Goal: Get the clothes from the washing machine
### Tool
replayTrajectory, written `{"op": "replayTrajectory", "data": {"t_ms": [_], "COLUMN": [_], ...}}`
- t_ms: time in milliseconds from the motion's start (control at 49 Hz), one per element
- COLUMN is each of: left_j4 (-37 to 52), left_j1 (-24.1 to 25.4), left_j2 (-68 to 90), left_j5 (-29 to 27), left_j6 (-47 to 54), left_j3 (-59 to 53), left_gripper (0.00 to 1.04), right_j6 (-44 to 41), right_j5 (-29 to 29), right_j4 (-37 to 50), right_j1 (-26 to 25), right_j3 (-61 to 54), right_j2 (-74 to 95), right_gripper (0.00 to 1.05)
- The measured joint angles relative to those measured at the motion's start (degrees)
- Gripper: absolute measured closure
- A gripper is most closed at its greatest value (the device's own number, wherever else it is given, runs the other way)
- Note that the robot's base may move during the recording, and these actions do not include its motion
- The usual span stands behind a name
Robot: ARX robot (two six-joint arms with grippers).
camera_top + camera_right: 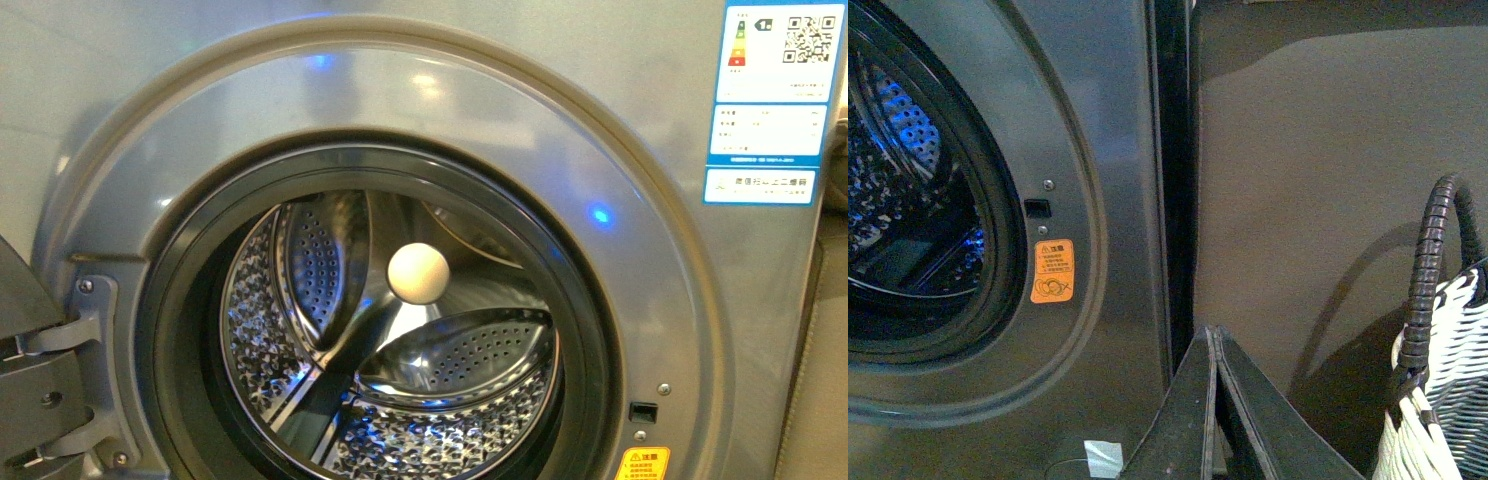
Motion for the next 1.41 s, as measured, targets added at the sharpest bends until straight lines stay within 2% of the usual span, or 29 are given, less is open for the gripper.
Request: {"op": "replayTrajectory", "data": {"t_ms": [41, 61, 102, 347, 551, 959, 1020, 1061, 1408], "left_j4": [-3.30, -6.86, -7.72, 9.73, 16.92, 25.49, 26.08, 26.58, 27.30], "left_j1": [1.07, 2.27, 4.37, 14.14, 18.36, 25.79, 30.12, 31.63, 32.37], "left_j2": [-0.42, -1.86, -5.92, -27.54, -35.91, -48.17, -50.27, -51.52, -57.51], "left_j5": [0.00, 0.92, 2.60, 10.71, 16.11, 22.58, 28.00, 28.74, 28.87], "left_j6": [-0.79, -1.11, -1.57, -2.62, -2.82, -3.02, -3.02, -3.02, -3.02], "left_j3": [-0.04, -1.18, -6.82, -47.69, -65.85, -87.65, -90.27, -91.95, -98.79], "left_gripper": [0.10, 0.16, 0.25, 0.71, 1.01, 1.01, 1.01, 1.01, 1.01], "right_j6": [0.00, 0.00, 0.00, 0.00, 0.02, 0.00, 0.02, 0.00, 0.00], "right_j5": [-0.02, -0.02, -0.07, -0.04, -0.02, -0.02, -0.04, -0.04, -0.04], "right_j4": [0.00, 0.02, 0.02, 0.02, 0.02, 0.02, 0.02, 0.02, 0.02], "right_j1": [0.00, 0.00, 0.00, -0.04, -0.04, -0.04, -0.02, -0.04, -0.04], "right_j3": [-0.02, -0.02, -0.02, -0.02, -0.02, -0.02, -0.02, -0.02, -0.02], "right_j2": [-0.02, -0.11, -0.11, -0.11, -0.11, -0.11, -0.11, -0.11, -0.11], "right_gripper": [1.02, 1.02, 1.02, 1.02, 1.02, 1.02, 1.02, 1.02, 1.02]}}
